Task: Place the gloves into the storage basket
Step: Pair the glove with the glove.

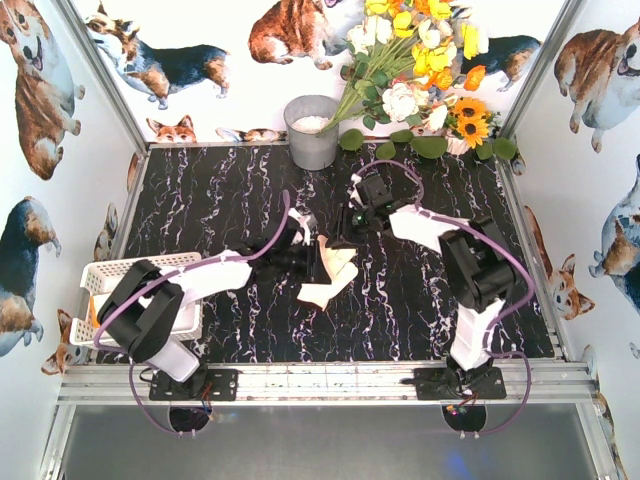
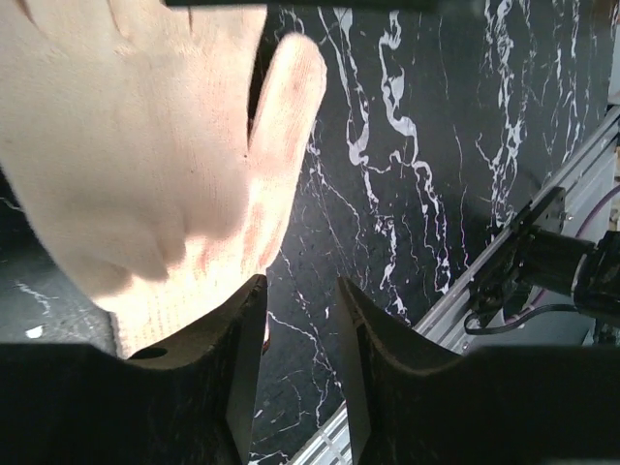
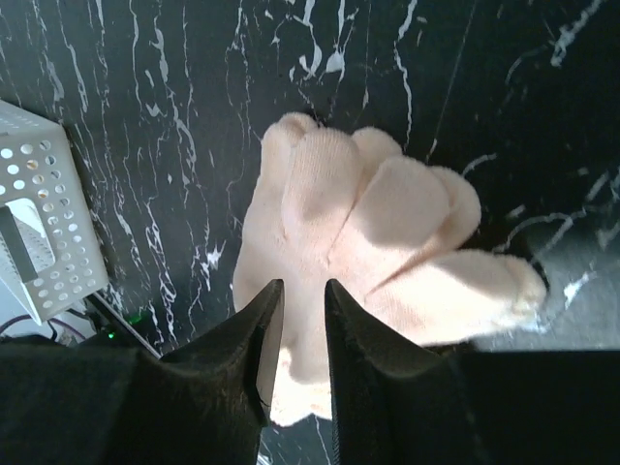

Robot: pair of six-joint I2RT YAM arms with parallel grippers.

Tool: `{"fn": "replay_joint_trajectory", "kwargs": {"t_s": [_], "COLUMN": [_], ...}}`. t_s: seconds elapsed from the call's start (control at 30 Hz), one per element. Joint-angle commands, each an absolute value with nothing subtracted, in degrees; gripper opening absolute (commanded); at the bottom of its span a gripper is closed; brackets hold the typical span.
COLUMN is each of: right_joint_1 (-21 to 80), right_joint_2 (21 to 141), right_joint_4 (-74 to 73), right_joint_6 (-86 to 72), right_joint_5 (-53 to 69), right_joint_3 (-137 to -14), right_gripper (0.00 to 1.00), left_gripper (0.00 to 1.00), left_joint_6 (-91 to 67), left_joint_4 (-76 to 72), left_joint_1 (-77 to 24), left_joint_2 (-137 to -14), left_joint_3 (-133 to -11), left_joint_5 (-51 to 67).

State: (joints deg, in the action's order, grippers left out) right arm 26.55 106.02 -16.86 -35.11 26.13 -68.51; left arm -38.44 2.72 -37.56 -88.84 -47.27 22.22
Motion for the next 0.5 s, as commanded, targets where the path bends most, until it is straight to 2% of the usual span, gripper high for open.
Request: {"fn": "replay_joint_trajectory", "kwargs": {"t_s": [0.0, 0.23, 0.47], "right_joint_1": [26.4, 25.6, 24.4], "right_joint_2": [110.8, 113.3, 107.8], "right_joint_4": [-12.2, -12.6, -17.4], "right_joint_6": [-35.8, -36.2, -34.8], "right_joint_5": [29.1, 28.0, 22.9], "right_joint_3": [-73.0, -71.0, -63.6], "right_gripper": [0.26, 0.25, 0.25], "left_gripper": [0.29, 0.28, 0.27], "left_joint_6": [-38.9, -33.7, -30.2], "left_joint_4": [2.9, 10.8, 16.8], "left_joint_1": [-38.4, -38.3, -37.3], "left_joint_2": [-91.6, -95.9, -95.0], "left_joint_3": [-46.6, -48.2, -49.5], "left_joint_5": [22.3, 17.6, 14.1]}}
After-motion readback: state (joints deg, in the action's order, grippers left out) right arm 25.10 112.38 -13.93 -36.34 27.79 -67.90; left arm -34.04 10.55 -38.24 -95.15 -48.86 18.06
